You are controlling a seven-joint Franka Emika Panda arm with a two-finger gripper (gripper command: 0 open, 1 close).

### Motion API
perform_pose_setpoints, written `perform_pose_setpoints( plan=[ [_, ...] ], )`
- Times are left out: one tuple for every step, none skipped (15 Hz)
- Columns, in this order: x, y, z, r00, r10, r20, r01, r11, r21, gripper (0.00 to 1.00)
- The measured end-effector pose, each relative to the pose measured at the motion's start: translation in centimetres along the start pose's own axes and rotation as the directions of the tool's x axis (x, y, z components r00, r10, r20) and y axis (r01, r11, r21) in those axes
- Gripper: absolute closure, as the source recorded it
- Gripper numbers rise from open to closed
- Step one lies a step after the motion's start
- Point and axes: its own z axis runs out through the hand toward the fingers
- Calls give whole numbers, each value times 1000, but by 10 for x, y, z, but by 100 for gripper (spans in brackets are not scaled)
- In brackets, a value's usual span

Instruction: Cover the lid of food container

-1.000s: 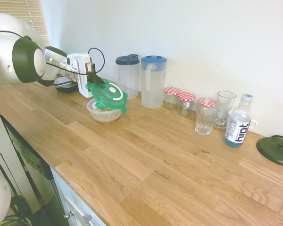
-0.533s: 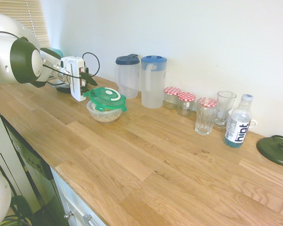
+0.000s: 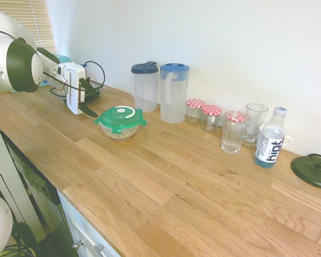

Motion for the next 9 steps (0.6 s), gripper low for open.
perform_pose_setpoints(
  plan=[
    [0, 4, -2, 1000, -4, 6, 4, 1000, 5, 0],
    [-2, 11, -5, 1000, -14, 21, 14, 1000, 17, 0],
    [-4, 20, -11, 998, -28, 49, 26, 999, 41, 0],
    [-5, 30, -17, 996, -41, 79, 35, 997, 74, 0],
    [-3, 41, -22, 992, -57, 113, 44, 993, 113, 0],
    [-2, 52, -25, 984, -81, 155, 56, 986, 158, 0],
    [1, 62, -24, 973, -111, 202, 69, 976, 205, 0],
    [5, 70, -20, 960, -141, 243, 79, 966, 248, 0],
    [12, 76, -13, 944, -171, 281, 85, 952, 293, 0]
  ],
)
